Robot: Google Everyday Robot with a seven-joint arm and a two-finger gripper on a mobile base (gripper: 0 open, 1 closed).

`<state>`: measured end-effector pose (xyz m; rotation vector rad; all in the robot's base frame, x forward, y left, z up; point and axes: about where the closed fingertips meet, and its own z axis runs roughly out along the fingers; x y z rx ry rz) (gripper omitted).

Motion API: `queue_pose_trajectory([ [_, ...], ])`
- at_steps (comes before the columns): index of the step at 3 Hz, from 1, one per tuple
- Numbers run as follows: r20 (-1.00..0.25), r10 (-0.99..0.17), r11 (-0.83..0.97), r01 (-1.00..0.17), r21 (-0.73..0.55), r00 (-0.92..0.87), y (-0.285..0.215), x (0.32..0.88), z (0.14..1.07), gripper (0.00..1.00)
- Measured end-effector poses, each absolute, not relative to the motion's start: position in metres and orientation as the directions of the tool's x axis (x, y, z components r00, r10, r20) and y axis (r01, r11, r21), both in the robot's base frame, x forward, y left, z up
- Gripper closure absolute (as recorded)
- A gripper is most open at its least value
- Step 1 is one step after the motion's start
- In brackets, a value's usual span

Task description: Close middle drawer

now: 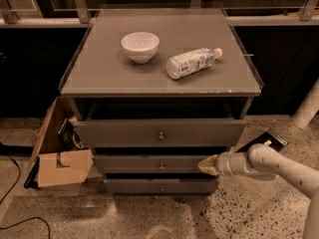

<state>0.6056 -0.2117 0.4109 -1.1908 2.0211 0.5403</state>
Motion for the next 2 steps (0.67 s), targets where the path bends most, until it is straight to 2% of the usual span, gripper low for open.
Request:
queue_pose_trajectory([
  [1, -0.756, -0.573, 0.486, -0.874, -0.003, -0.316, -0.2117, 0.6056, 0.4109, 0.19],
  [2, -0.756, -0.573, 0.486, -0.874, -0.003, -0.316, -0.2110, 0.6034, 0.4109, 0.00],
])
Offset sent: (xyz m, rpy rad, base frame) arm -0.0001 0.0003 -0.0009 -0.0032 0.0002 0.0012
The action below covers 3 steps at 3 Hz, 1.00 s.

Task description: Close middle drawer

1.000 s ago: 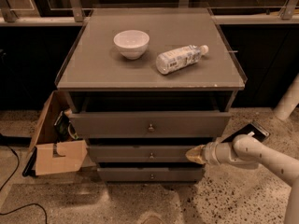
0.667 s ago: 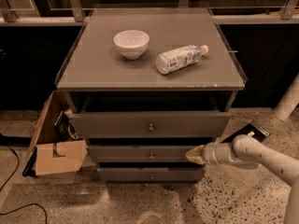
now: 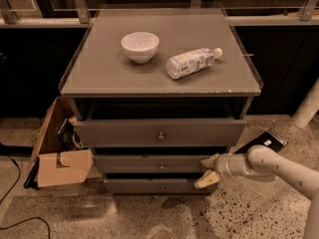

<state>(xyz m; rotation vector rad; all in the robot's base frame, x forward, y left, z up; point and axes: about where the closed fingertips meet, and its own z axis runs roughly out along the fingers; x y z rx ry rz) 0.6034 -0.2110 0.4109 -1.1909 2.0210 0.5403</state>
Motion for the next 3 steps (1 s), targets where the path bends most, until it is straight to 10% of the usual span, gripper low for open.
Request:
queue_pose_trajectory([
  [3, -0.756, -0.573, 0.486, -0.874, -0.003, -0.316, -0.210, 0.582, 0.411, 0.00],
])
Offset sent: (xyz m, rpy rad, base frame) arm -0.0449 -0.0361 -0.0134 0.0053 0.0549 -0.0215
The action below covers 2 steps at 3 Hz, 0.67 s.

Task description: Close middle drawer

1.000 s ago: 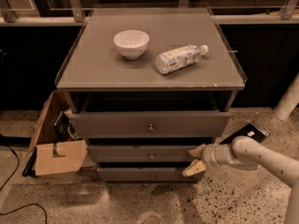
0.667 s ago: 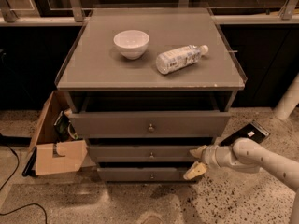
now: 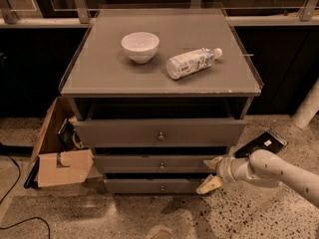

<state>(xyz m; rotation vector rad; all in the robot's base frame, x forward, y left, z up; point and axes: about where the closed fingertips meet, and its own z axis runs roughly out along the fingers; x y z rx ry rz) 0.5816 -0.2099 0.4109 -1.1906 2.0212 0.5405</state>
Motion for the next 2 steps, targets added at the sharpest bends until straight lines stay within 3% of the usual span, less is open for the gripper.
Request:
queue_pose_trajectory([
  [2, -0.748, -0.546, 0.524, -0.850, 0.045, -0.377, -0.246, 0.532, 0.408, 0.00],
])
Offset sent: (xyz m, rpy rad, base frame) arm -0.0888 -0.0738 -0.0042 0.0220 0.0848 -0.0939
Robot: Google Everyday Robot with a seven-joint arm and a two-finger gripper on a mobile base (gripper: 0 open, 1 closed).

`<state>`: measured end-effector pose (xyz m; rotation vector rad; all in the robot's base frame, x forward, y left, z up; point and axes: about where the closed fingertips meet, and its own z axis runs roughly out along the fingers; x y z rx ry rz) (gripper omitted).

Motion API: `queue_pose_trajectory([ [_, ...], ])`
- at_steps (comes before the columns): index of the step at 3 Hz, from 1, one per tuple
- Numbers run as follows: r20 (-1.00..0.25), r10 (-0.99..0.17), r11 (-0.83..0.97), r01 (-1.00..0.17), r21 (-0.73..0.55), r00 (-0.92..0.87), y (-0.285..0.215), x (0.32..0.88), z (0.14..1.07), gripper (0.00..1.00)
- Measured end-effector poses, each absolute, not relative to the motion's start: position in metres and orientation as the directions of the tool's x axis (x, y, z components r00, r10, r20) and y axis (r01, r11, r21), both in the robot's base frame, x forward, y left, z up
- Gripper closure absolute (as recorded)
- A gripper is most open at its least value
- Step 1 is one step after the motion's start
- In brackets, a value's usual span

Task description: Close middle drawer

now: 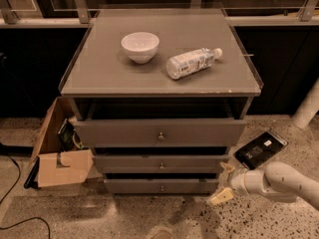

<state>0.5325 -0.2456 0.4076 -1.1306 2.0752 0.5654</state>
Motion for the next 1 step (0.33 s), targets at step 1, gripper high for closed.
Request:
queue_pose_trajectory([
  [1, -0.748, -0.546, 0.524, -0.850, 0.045, -0.377, -0.2456, 0.5325, 0.4076, 0.00],
])
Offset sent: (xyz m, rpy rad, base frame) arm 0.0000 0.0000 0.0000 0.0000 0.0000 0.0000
